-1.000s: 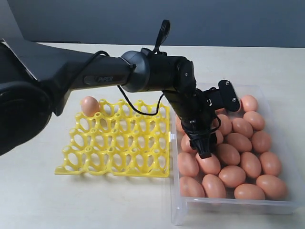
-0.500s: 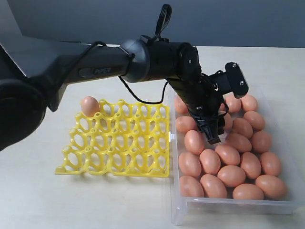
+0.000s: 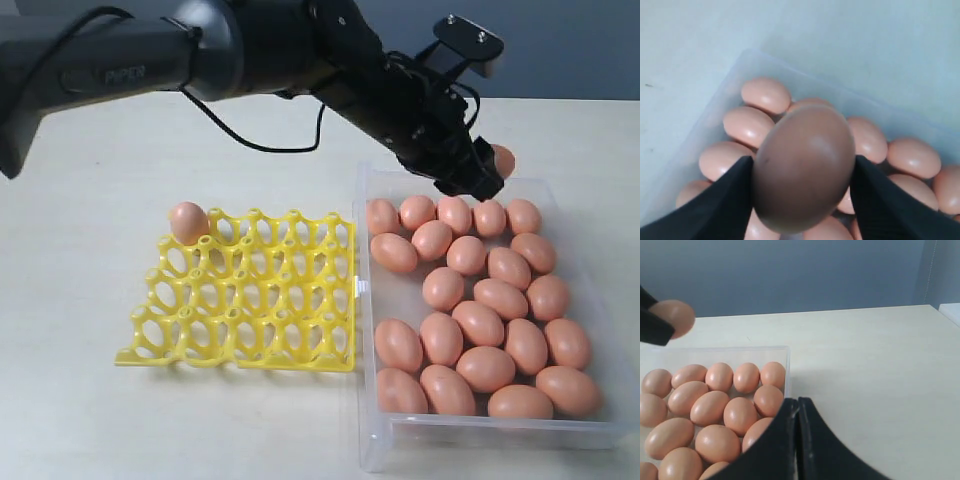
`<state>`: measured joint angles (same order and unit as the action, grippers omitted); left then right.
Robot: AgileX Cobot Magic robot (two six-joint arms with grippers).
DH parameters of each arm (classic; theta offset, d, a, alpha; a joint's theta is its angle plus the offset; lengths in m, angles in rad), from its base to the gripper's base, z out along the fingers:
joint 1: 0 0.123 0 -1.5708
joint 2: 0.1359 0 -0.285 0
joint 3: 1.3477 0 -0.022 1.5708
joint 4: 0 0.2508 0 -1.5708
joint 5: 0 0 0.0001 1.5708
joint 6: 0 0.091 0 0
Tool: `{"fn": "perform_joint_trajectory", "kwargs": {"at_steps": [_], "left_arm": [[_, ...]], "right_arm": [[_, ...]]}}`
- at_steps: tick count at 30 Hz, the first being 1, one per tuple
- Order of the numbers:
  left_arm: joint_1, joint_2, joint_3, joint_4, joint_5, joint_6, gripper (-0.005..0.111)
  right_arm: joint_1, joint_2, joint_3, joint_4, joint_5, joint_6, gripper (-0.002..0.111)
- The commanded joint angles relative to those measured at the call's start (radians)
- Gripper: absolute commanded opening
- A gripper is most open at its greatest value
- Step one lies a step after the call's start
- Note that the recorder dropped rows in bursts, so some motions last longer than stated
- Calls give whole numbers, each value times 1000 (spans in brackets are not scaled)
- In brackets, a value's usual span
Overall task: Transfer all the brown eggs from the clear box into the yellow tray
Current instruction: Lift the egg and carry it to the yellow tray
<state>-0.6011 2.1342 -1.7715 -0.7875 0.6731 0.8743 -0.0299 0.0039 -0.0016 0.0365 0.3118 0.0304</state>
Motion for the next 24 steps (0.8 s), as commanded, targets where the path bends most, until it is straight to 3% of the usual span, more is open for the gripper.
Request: {"fn": "perform_joint_trajectory", "kwargs": {"at_steps": [1, 7, 13, 17, 20, 22, 24], "left_arm": [[18, -63, 59, -97, -58, 69, 0], [20, -182, 272, -328, -289, 284, 0], [20, -329, 532, -748, -642, 676, 0], [20, -369, 638, -780, -762, 720, 0], [20, -373, 698, -695, -840, 555, 0], [20, -373, 737, -469, -962, 211, 0], [20, -373, 796, -106, -1115, -229, 0]], "right_arm": [[0, -4, 2, -1, -7, -5, -1], [0, -4, 2, -1, -7, -5, -1], [0, -4, 2, -1, -7, -5, -1], [0, -4, 2, -1, -7, -5, -1], [0, -4, 2, -1, -7, -5, -1], [0, -4, 2, -1, -7, -5, -1], [0, -4, 2, -1, -7, -5, -1]]}}
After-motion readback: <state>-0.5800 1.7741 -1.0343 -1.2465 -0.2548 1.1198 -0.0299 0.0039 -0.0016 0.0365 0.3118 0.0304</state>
